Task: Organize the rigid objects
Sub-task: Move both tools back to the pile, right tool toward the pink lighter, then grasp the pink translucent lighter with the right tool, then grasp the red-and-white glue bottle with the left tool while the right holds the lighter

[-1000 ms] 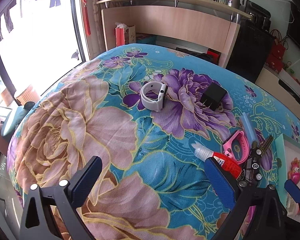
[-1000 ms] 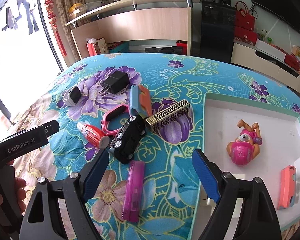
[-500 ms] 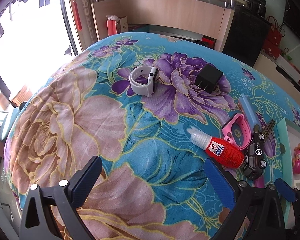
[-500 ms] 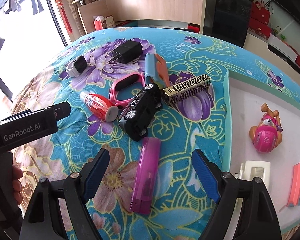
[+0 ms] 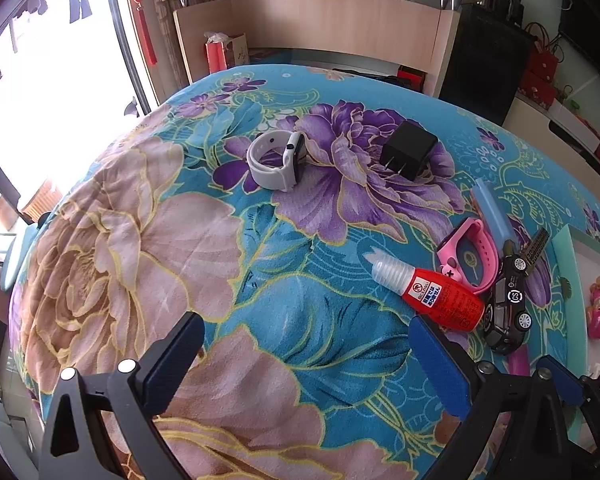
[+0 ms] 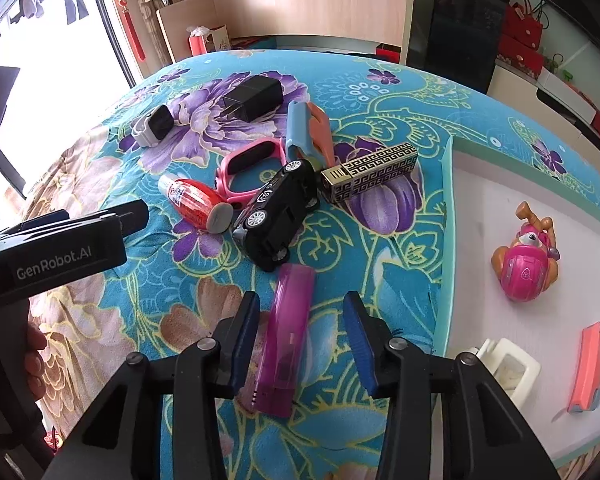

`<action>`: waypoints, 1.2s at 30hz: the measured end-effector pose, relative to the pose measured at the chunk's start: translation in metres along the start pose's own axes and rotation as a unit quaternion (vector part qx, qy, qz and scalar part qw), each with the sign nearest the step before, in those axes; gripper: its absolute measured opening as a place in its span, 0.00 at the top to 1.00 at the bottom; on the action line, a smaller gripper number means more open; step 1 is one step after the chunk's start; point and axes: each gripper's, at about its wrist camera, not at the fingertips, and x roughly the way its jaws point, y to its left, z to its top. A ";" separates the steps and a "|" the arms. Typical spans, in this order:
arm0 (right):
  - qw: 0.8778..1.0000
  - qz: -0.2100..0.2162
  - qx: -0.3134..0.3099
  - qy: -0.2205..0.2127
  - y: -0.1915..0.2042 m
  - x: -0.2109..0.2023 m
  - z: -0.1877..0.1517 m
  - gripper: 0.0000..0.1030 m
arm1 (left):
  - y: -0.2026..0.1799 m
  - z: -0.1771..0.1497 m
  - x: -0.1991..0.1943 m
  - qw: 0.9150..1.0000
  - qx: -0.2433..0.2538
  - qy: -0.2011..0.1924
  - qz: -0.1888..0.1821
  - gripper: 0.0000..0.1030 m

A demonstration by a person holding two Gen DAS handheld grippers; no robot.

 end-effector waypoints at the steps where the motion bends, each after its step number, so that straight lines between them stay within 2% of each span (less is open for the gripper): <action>1: 1.000 0.002 -0.001 0.002 0.000 0.000 0.000 0.61 | -0.001 0.000 0.000 1.000 0.001 0.000 -0.001 0.00; 3: 1.000 0.003 -0.006 0.005 0.003 0.001 0.000 0.67 | -0.002 0.000 0.000 1.000 0.005 0.000 -0.001 0.00; 11: 1.000 0.002 -0.019 0.012 0.007 0.004 -0.002 0.68 | -0.006 -0.001 -0.001 1.000 0.014 -0.001 -0.002 0.00; 15: 1.000 -0.008 -0.024 0.010 0.008 0.005 -0.001 0.78 | -0.008 -0.001 -0.001 1.000 0.018 0.000 -0.009 0.00; 18: 1.000 -0.006 -0.020 0.009 0.006 0.004 0.000 0.80 | -0.011 -0.001 0.000 1.000 0.024 -0.001 -0.012 0.00; 29: 1.000 -0.007 0.020 -0.018 -0.015 0.006 0.011 0.80 | -0.032 -0.005 0.007 0.998 0.062 0.010 -0.024 0.00; 36: 0.999 -0.005 0.039 -0.032 -0.024 0.002 0.013 0.80 | -0.047 -0.005 0.011 0.995 0.091 0.010 -0.050 0.00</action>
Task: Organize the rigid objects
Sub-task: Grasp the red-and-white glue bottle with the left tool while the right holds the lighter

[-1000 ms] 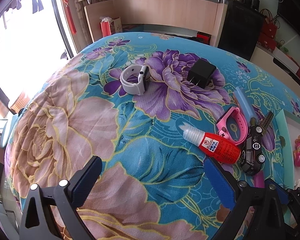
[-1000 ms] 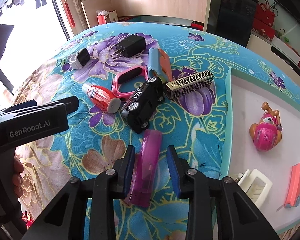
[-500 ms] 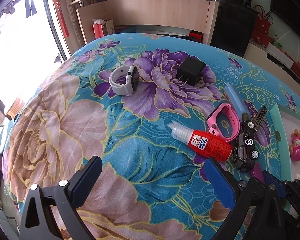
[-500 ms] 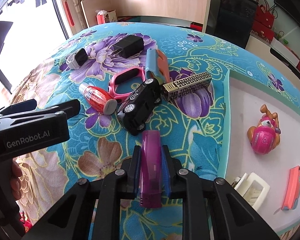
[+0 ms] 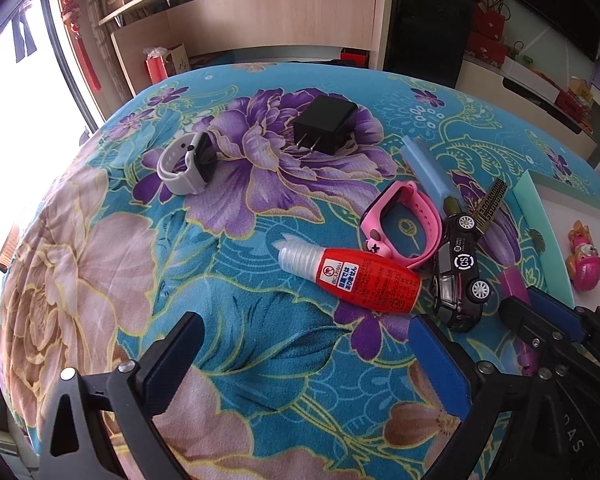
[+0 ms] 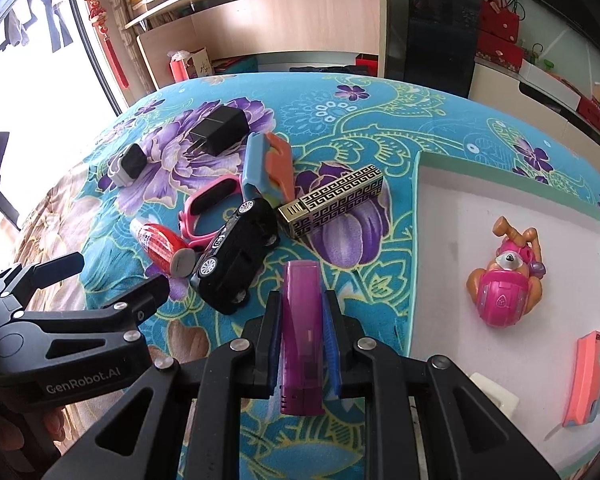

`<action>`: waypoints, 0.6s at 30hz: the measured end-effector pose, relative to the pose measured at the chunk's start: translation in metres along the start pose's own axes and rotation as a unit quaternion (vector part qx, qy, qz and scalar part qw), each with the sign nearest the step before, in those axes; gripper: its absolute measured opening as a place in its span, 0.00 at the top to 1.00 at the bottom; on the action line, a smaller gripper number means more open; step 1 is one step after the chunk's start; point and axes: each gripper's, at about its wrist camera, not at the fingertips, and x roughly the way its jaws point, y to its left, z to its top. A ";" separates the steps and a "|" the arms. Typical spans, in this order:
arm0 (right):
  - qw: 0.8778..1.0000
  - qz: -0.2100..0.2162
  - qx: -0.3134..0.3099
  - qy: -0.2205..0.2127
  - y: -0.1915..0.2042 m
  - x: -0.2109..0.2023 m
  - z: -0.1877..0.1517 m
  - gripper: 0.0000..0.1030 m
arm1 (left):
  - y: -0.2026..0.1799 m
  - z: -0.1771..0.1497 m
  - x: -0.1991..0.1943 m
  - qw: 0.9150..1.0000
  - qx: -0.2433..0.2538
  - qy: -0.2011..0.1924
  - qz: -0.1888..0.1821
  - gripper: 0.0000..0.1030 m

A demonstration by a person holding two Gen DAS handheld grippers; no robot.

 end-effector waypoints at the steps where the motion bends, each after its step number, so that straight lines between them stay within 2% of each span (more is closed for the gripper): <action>1: 1.000 0.001 0.000 0.001 0.000 0.001 0.000 0.80 | -0.001 0.001 0.002 1.000 0.003 -0.001 -0.002 0.00; 4: 1.000 0.000 -0.001 0.003 -0.001 0.002 0.000 0.80 | -0.003 0.005 0.010 1.000 0.007 -0.004 0.003 0.00; 7: 1.000 0.000 -0.001 0.003 -0.001 0.002 0.000 0.80 | -0.002 0.009 0.017 1.000 0.001 -0.002 -0.011 0.00; 15: 1.000 -0.002 0.002 0.008 -0.002 0.004 0.000 0.81 | -0.001 0.016 0.021 1.000 0.001 -0.016 -0.018 0.00; 18: 1.000 -0.003 0.003 0.007 -0.002 0.004 0.000 0.81 | -0.001 0.016 0.020 1.000 0.002 -0.018 -0.024 0.05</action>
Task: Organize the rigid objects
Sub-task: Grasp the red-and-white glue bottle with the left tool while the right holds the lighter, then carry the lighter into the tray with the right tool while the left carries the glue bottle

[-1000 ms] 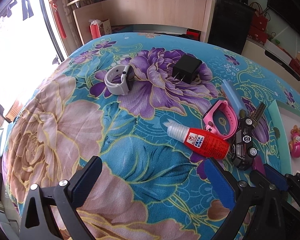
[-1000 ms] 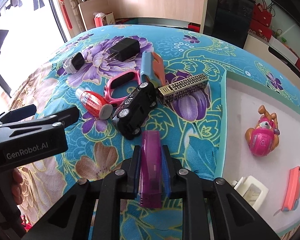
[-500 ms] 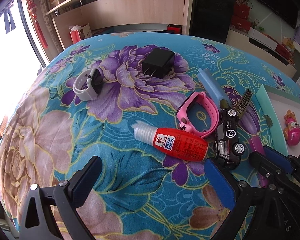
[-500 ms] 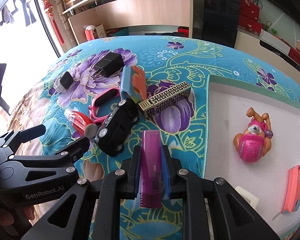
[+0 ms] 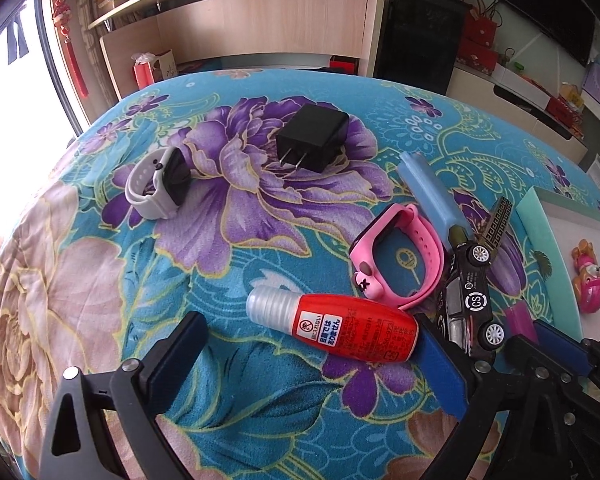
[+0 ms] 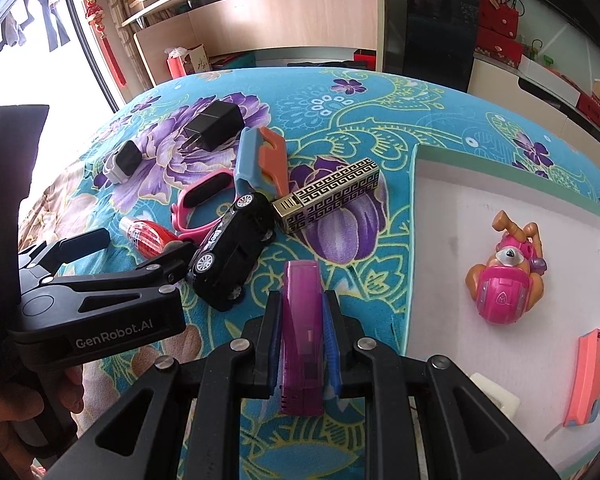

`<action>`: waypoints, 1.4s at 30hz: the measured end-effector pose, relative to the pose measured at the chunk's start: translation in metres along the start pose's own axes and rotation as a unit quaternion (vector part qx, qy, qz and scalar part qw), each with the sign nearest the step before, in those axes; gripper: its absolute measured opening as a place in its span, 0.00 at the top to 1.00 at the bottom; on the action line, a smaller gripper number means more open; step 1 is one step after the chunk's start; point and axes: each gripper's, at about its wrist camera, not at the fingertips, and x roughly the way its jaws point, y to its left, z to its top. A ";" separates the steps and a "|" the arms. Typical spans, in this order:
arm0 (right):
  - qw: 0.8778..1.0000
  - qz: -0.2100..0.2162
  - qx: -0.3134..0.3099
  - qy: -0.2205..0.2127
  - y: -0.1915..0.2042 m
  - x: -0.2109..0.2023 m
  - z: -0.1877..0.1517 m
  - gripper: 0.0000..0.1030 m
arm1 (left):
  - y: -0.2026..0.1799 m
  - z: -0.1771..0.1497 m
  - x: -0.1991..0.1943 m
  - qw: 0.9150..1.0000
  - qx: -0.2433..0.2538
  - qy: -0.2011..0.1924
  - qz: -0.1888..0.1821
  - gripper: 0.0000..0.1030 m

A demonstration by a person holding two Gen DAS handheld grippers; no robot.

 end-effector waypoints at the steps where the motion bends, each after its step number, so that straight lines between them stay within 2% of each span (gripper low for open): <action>1: 1.000 0.000 0.001 0.000 0.000 0.000 0.000 0.81 | -0.001 0.000 -0.001 1.000 0.001 -0.001 -0.004 0.08; 5: 1.000 -0.001 0.002 0.001 -0.001 0.000 0.000 0.80 | -0.008 0.000 -0.003 1.000 0.016 -0.005 -0.013 0.22; 13: 1.000 0.002 0.005 0.000 -0.001 -0.001 0.000 0.80 | -0.008 -0.001 -0.013 1.000 0.015 -0.013 -0.012 0.22; 24: 0.996 0.015 0.043 -0.075 -0.020 -0.044 0.005 0.81 | -0.017 0.010 -0.070 0.995 0.009 -0.100 -0.023 0.22; 29: 0.992 -0.014 0.072 -0.104 -0.049 -0.069 0.002 0.81 | -0.047 0.010 -0.087 0.990 0.039 -0.128 -0.047 0.22; 33: 0.987 -0.050 0.107 -0.109 -0.085 -0.081 -0.004 0.81 | -0.078 0.007 -0.096 0.985 0.074 -0.141 -0.064 0.22; 42: 0.972 -0.107 0.170 -0.118 -0.147 -0.109 -0.029 0.81 | -0.146 -0.006 -0.098 0.975 0.141 -0.139 -0.102 0.22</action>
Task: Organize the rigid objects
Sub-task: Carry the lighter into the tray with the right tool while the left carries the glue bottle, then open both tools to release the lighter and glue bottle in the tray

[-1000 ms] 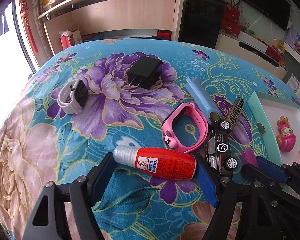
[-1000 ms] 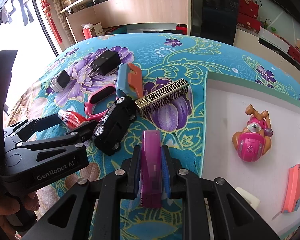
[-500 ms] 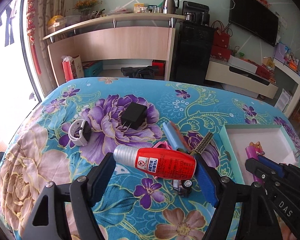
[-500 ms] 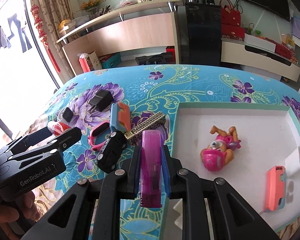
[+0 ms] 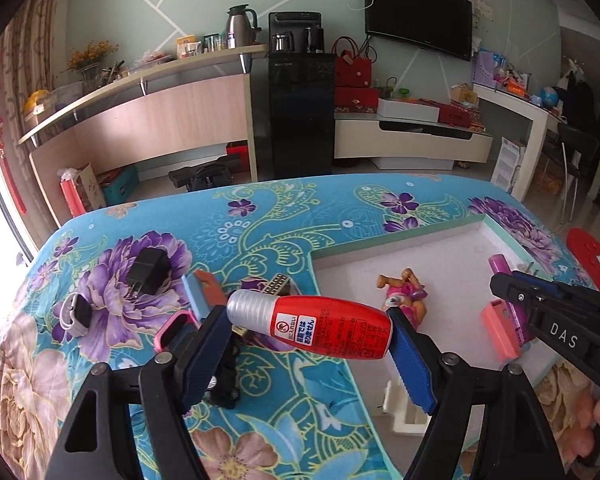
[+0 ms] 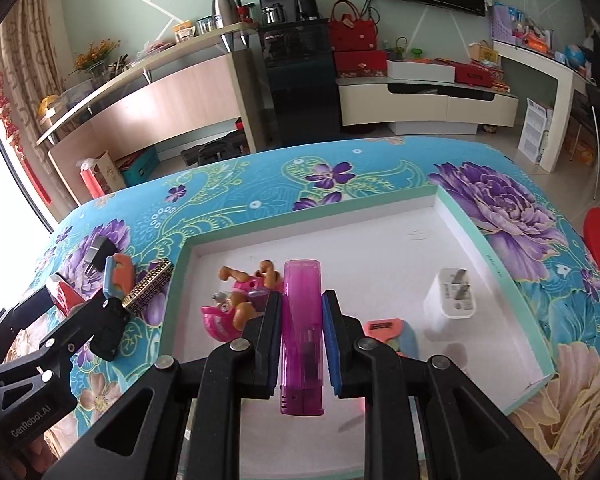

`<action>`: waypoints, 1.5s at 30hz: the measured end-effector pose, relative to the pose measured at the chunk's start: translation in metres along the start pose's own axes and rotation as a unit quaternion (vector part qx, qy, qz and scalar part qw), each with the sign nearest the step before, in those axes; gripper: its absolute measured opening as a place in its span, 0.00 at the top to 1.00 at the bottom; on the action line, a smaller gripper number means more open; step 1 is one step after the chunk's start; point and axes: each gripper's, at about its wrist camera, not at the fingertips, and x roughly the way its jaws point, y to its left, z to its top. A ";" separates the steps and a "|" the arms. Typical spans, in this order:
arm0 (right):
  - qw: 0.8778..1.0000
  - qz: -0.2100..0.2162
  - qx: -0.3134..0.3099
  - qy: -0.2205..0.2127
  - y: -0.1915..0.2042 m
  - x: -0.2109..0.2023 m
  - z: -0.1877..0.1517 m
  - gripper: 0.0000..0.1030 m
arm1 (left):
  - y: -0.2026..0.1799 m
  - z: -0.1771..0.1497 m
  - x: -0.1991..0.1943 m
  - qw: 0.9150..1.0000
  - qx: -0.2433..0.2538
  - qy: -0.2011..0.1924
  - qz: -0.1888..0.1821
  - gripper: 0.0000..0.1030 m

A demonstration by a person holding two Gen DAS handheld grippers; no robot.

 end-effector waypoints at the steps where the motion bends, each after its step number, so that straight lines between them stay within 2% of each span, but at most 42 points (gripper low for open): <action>1: 1.000 -0.006 0.006 -0.001 -0.007 -0.002 0.000 0.81 | -0.008 0.000 0.002 1.000 0.007 0.000 -0.005 0.22; 6: 0.999 -0.016 0.033 -0.002 -0.029 -0.006 -0.001 0.80 | -0.041 -0.002 0.016 0.999 0.039 0.007 -0.024 0.22; 11: 0.999 -0.009 0.042 -0.005 -0.034 -0.008 -0.002 0.80 | -0.057 -0.007 0.028 0.998 0.059 0.018 -0.028 0.22; 30: 0.998 0.025 0.052 0.035 -0.031 0.017 -0.011 0.80 | -0.072 -0.018 0.044 0.996 0.079 0.032 -0.015 0.22; 45: 0.998 0.018 0.040 0.042 -0.026 0.021 -0.011 0.80 | -0.067 -0.018 0.045 0.997 0.068 0.041 -0.019 0.19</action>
